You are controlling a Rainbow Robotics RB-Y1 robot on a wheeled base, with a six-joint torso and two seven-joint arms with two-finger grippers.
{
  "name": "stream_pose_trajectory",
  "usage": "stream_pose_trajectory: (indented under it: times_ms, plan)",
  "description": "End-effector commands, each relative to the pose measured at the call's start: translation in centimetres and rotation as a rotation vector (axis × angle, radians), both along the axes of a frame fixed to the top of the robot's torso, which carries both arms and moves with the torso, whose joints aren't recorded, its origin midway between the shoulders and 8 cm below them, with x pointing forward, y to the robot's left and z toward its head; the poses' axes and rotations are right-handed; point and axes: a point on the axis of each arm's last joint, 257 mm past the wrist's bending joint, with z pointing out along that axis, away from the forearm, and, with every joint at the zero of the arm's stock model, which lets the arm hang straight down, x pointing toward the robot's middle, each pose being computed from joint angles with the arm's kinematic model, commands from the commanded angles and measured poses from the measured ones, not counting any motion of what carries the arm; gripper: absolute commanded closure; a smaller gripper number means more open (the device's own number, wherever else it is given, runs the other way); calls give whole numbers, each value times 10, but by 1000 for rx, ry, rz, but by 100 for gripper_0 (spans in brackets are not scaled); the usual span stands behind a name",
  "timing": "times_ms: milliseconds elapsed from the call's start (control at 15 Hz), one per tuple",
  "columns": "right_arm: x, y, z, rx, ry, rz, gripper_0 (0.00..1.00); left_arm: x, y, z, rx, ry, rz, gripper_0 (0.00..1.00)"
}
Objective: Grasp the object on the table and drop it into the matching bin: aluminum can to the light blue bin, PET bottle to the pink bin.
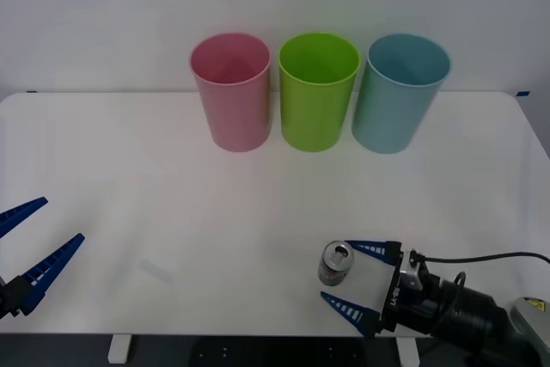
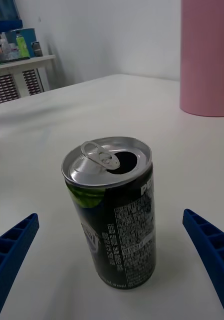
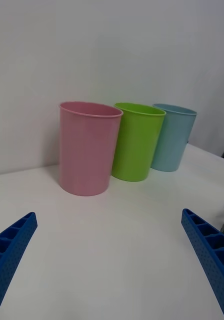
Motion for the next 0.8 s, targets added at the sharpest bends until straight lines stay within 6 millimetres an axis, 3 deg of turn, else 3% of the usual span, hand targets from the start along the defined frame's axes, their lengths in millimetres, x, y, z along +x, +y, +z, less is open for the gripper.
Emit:
stream_pose_trajectory:
  times_ms: [67, 400, 467, 533, 600, 800]
  plan:
    - [1, 13, -1, -1, -6, 8, 0, 0, 0, 0, 0, 0, 0, 0]
    - [10, 22, -4, -18, -22, -15, 0, 0, 0, 0, 0, 0, 0, 0]
    - [11, 21, -4, -24, -29, -19, 53, 0, 0, 0, 0, 0, 0, 0]
    - [12, 22, -4, -24, -33, -21, 94, 0, 0, 0, 0, 0, 0, 0]
    - [13, 22, -3, -27, -40, -19, 100, 0, 0, 0, 0, 0, 0, 0]
    - [15, 21, -2, -29, -46, -20, 100, 0, 0, 0, 0, 0, 0, 0]
